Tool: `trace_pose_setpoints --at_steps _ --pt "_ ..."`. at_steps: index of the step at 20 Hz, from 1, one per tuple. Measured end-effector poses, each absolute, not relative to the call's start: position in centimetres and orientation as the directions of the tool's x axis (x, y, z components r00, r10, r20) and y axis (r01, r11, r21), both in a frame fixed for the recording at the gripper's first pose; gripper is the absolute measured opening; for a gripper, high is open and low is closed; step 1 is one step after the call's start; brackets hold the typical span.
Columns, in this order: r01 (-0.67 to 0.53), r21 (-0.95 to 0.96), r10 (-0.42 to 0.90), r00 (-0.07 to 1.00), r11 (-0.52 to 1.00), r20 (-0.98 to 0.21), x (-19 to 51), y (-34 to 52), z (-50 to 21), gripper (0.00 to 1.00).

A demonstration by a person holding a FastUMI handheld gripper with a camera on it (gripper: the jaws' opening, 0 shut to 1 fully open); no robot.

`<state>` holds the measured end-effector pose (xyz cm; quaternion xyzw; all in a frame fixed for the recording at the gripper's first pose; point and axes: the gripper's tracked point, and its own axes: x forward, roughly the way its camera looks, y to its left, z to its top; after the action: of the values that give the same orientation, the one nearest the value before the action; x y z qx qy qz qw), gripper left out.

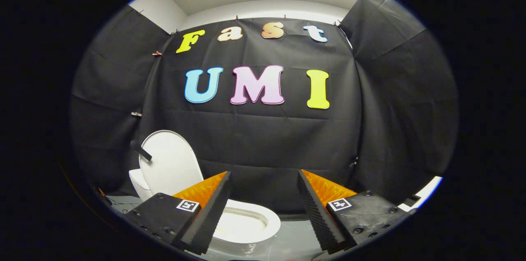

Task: Open the toilet lid.

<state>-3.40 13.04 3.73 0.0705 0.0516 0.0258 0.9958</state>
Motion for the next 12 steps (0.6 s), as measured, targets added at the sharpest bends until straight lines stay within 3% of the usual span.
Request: trace_pose_setpoints --at_steps 7,12 --pt "-0.062 0.095 0.07 0.994 0.994 -0.084 -3.7 14.2 3.9 0.98" --pt "0.04 0.125 -0.022 0.989 0.991 -0.144 -3.4 12.2 2.8 0.97"
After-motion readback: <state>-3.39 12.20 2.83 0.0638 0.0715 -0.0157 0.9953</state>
